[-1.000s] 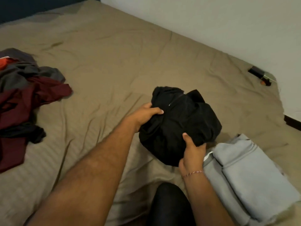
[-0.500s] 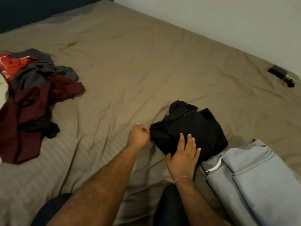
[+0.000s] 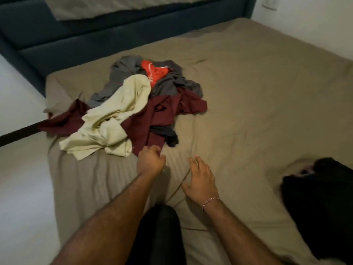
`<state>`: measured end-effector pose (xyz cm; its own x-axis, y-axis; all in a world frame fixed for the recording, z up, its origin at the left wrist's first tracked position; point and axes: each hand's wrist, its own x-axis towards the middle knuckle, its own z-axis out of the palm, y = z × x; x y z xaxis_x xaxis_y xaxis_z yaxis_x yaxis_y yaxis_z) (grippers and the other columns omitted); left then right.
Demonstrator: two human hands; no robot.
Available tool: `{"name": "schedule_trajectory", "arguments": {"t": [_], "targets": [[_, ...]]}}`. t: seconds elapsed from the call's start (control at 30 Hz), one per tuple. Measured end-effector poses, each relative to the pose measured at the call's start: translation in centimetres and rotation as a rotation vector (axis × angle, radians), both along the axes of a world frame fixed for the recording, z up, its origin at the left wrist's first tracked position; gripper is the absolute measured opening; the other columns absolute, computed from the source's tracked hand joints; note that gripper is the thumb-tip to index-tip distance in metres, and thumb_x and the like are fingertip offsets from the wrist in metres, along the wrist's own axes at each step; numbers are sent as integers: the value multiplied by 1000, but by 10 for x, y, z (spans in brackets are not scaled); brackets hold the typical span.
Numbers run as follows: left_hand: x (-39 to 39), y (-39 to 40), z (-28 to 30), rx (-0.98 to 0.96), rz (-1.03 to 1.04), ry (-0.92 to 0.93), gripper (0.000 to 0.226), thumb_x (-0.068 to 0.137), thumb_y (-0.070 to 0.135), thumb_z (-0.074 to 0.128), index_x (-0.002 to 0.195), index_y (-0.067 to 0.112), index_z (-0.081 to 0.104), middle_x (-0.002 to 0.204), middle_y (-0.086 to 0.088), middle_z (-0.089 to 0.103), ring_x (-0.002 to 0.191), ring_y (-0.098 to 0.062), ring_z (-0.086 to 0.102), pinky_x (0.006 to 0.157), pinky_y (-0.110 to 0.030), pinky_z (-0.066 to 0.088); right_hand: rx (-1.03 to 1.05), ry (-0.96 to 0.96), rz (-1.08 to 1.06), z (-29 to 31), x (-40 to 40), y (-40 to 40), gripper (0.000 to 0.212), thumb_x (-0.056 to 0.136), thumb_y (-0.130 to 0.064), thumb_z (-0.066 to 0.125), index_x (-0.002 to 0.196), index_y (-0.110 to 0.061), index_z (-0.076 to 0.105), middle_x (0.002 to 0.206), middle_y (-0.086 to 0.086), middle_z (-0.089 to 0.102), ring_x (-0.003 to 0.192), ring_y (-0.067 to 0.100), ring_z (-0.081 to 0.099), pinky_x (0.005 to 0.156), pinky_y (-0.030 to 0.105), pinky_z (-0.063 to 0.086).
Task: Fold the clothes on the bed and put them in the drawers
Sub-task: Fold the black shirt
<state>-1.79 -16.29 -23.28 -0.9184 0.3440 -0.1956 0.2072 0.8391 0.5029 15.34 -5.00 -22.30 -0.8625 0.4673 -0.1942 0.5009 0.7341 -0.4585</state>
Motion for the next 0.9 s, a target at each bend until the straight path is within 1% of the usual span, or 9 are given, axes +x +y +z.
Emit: {"name": "schedule_trajectory", "arguments": {"t": [0.1, 0.2, 0.33, 0.5, 0.63, 0.7, 0.77, 0.83, 0.9], "targets": [[-31, -35, -6, -218, -178, -26, 54, 90, 40, 66, 142, 30, 57, 155, -14, 38, 135, -38, 41, 109, -45, 43, -62, -7, 24, 4, -43, -21, 90, 86, -41, 67, 161, -24, 21, 169, 7, 15, 151, 28, 23, 123, 40, 26], [-40, -39, -17, -294, -306, 24, 46, 93, 42, 61, 139, 37, 58, 170, -12, 12, 149, -36, 21, 118, -54, 31, -94, -31, 26, 2, -70, -31, 87, 87, -41, 67, 160, -24, 23, 168, 6, 15, 149, 28, 24, 121, 42, 30], [-51, -17, -26, -246, -511, 260, 31, 98, 37, 55, 128, 35, 63, 172, -12, 10, 151, -34, 16, 113, -56, 29, -151, -44, -25, -7, -88, -33, 86, 89, -40, 68, 161, -24, 24, 168, 5, 16, 151, 28, 22, 122, 42, 31], [-75, 22, -21, -333, -675, 222, 69, 94, 38, 56, 158, 20, 34, 172, -5, 15, 154, -33, 11, 120, -61, 15, -212, -26, -126, -19, -83, -29, 84, 87, -33, 72, 160, -22, 30, 164, 3, 25, 150, 23, 27, 121, 32, 27], [-65, 31, 0, 47, -544, 122, 72, 87, 43, 57, 155, 22, 43, 162, 3, 37, 145, -26, 24, 114, -49, 22, -260, 135, -279, -11, -75, -11, 85, 87, -18, 74, 159, -20, 29, 156, 7, 35, 141, 25, 41, 118, 32, 35], [-45, 25, 15, 262, -531, 65, 64, 84, 45, 57, 145, 26, 56, 150, 7, 51, 139, -21, 34, 109, -45, 29, -304, 262, -388, 1, -74, -1, 93, 88, -13, 74, 163, -26, 19, 153, 7, 36, 133, 23, 48, 114, 39, 43], [-23, 12, 27, 391, -577, 75, 49, 83, 43, 62, 130, 27, 68, 131, 9, 62, 129, -15, 47, 105, -41, 38, -337, 377, -394, 16, -77, 8, 97, 89, -11, 76, 163, -31, 17, 148, 2, 36, 124, 17, 51, 107, 35, 47], [-9, -3, 39, 475, -595, 115, 31, 86, 31, 69, 115, 25, 77, 113, 9, 69, 112, -12, 57, 99, -38, 47, -327, 416, -258, 28, -81, 18, 74, 90, -7, 74, 154, -27, 44, 144, 2, 41, 125, 15, 51, 107, 37, 49], [-2, -16, 55, 528, -547, 154, 18, 88, 17, 73, 103, 22, 81, 99, 6, 71, 99, -14, 60, 89, -40, 52, -258, 383, -49, 40, -85, 24, 31, 93, -9, 72, 122, -19, 74, 134, 3, 55, 124, 17, 55, 106, 46, 49]]}}
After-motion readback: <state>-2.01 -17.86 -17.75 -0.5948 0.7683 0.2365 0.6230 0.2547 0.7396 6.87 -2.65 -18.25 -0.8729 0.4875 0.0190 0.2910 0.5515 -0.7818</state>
